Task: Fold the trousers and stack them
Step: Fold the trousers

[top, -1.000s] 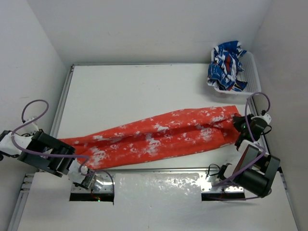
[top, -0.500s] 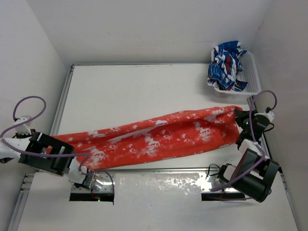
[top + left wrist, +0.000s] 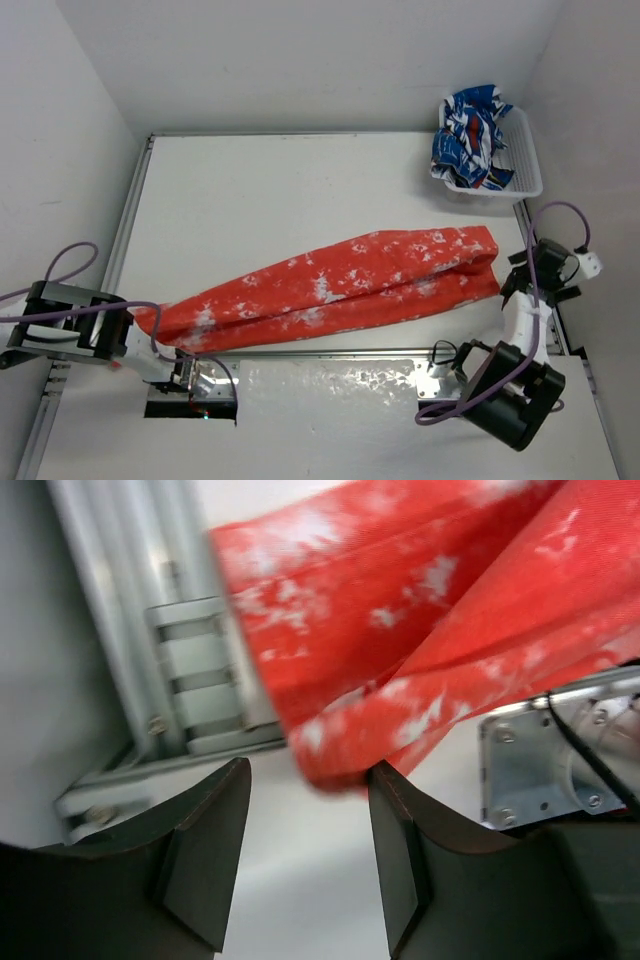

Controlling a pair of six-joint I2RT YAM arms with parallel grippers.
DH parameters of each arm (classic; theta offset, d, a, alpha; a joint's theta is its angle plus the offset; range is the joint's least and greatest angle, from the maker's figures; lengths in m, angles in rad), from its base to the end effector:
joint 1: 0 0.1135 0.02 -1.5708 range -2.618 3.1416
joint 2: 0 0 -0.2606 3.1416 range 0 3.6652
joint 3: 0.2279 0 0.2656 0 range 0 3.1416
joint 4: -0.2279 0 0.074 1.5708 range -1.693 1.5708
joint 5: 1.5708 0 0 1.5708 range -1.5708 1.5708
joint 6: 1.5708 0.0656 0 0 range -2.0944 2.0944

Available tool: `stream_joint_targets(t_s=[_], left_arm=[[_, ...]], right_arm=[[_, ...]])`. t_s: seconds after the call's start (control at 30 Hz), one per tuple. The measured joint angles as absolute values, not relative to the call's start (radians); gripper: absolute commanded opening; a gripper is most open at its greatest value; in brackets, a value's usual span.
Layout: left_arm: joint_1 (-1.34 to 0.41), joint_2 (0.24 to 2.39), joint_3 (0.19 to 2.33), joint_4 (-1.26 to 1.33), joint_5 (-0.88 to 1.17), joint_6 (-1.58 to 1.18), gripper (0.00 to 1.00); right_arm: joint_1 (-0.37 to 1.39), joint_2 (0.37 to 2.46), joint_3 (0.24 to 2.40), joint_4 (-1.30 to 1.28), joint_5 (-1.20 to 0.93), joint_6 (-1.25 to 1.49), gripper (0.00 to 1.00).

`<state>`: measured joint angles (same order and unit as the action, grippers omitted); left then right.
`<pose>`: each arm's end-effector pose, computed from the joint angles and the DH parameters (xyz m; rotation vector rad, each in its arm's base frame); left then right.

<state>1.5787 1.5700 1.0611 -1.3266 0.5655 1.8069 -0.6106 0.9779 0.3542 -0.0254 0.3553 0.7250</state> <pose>0.0332 0.2414 0.1756 0.1916 2.5342 -0.2458 0.1732 -0.1491 0.1453 1.5051 1.5940 -0.3294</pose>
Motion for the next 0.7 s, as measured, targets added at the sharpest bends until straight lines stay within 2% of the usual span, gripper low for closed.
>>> stream_joint_targets(t_s=[0.17,0.27,0.3,0.4,0.53,0.6,0.7], left_arm=[[1.579,1.588,1.223,-1.308,0.601,1.719,0.48],[1.565,1.537,1.232,-1.285,0.627,1.7,0.52],[1.554,1.51,1.22,-1.285,0.63,1.698,0.56],[1.496,1.431,1.159,-1.29,0.622,1.697,0.57],[1.369,1.384,1.054,-1.28,0.558,1.688,0.56],[1.303,1.361,0.97,-1.224,0.504,1.643,0.54],[1.214,1.311,0.82,-1.105,0.384,1.556,0.52]], right_arm=[[-0.525,0.978,0.535,-0.011,0.329,0.529,0.71],[-0.406,0.981,0.609,0.003,0.277,0.411,0.71],[-0.358,0.984,0.627,0.007,0.258,0.374,0.68],[-0.226,1.005,0.646,0.013,0.168,0.281,0.57],[-0.112,1.092,0.657,-0.064,0.07,0.239,0.32],[-0.062,1.14,0.655,-0.132,0.049,0.243,0.28],[0.002,1.18,0.606,-0.195,0.038,0.278,0.26]])
